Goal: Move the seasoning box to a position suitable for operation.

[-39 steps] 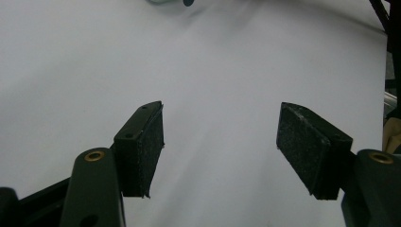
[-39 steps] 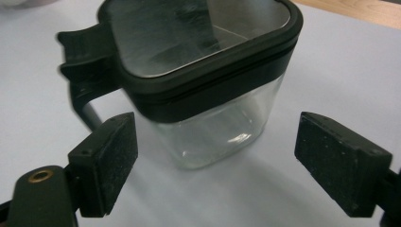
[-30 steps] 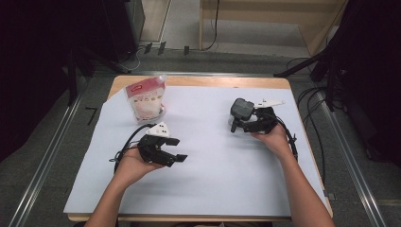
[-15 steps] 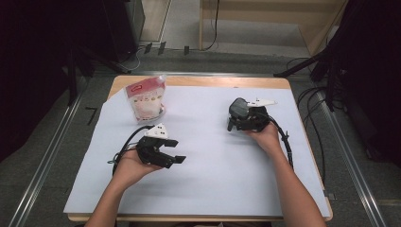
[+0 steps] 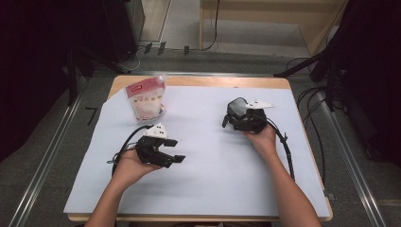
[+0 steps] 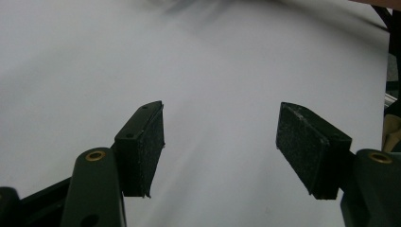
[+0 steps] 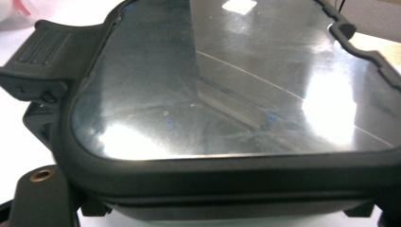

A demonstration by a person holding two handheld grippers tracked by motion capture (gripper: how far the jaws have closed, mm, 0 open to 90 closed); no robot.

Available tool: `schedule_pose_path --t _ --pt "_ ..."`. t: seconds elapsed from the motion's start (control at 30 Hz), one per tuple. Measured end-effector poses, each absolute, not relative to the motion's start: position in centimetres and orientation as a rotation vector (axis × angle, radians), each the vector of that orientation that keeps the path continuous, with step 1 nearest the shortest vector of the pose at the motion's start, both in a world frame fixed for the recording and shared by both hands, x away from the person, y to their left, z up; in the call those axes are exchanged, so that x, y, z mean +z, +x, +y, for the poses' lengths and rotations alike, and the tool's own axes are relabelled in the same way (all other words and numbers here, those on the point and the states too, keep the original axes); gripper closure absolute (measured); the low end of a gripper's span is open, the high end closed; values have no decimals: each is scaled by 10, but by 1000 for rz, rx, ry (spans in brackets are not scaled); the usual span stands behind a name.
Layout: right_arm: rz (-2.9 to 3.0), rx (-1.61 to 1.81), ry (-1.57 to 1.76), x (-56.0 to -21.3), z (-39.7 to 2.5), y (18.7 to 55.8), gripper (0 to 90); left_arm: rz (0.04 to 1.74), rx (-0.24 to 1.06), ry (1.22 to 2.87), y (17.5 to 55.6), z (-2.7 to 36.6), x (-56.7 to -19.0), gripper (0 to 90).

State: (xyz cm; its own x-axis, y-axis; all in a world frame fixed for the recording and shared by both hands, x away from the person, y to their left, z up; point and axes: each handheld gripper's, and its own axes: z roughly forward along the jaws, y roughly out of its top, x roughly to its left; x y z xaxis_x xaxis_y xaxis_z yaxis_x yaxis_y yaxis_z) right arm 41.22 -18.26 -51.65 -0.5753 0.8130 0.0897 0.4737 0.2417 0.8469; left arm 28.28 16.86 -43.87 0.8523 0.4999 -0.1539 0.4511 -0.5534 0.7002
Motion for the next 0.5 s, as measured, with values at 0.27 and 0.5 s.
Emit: schedule_pose_path --t 0.27,0.5 --pt "2141 1291 1200 -507 -189 398 155 687 75 2244 286 168 -439 343" --pt "2135 1309 1178 -498 -192 385 156 676 73 2237 286 164 -439 343"
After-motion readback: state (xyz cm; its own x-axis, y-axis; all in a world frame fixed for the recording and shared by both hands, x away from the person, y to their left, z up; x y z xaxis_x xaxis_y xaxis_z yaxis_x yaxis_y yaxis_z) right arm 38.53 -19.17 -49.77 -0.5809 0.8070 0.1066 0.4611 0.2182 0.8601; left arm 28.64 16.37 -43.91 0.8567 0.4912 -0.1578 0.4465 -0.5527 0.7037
